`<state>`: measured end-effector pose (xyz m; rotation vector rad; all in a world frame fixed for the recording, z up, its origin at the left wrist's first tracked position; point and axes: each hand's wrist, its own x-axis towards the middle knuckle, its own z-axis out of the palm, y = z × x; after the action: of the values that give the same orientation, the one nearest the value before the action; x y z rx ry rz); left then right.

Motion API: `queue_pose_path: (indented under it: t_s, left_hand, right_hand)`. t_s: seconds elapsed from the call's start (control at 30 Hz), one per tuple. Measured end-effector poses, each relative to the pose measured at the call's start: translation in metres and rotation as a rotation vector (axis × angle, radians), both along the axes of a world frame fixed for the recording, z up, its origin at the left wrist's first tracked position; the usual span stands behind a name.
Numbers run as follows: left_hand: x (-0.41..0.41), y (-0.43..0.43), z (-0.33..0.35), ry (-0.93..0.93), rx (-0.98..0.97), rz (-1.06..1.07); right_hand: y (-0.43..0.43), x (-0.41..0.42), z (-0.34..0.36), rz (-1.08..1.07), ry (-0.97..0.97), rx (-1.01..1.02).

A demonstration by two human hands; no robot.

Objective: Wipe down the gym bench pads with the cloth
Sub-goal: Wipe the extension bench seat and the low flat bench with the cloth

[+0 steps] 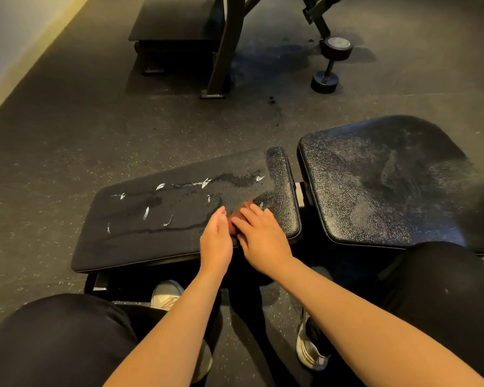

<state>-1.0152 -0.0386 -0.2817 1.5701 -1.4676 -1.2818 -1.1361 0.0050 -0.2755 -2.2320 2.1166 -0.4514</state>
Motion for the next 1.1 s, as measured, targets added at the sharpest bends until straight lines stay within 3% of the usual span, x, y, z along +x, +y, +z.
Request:
queue_pose_path:
  t_s: [0.13, 0.23, 0.33, 0.47, 0.6, 0.77, 1.0, 1.1]
  left_hand:
    - [0.001, 0.002, -0.013, -0.095, -0.114, -0.158]
    - [0.002, 0.003, -0.017, -0.185, -0.195, -0.258]
    - [0.004, 0.004, -0.015, -0.133, -0.123, -0.221]
    - [0.002, 0.003, -0.015, -0.046, -0.036, -0.141]
    - [-0.001, 0.006, -0.017, -0.075, -0.103, -0.194]
    - [0.002, 0.009, -0.017, -0.108, -0.102, -0.244]
    - [-0.003, 0.007, -0.015, -0.107, -0.107, -0.205]
    - [-0.002, 0.008, -0.013, -0.157, -0.149, -0.252]
  right_hand:
    - [-0.002, -0.017, -0.002, 0.053, 0.058, 0.0]
    - [-0.018, -0.037, 0.005, -0.088, 0.104, -0.006]
    - [-0.017, -0.029, 0.006, -0.212, 0.05, 0.001]
    - [0.011, -0.002, -0.001, -0.075, 0.025, -0.032]
    - [0.007, -0.027, -0.001, 0.005, 0.048, -0.03]
    - [-0.015, -0.038, 0.009, -0.221, 0.078, -0.002]
    - [0.015, -0.023, -0.004, 0.01, 0.029, -0.044]
    - [-0.006, -0.043, 0.003, -0.093, 0.068, -0.011]
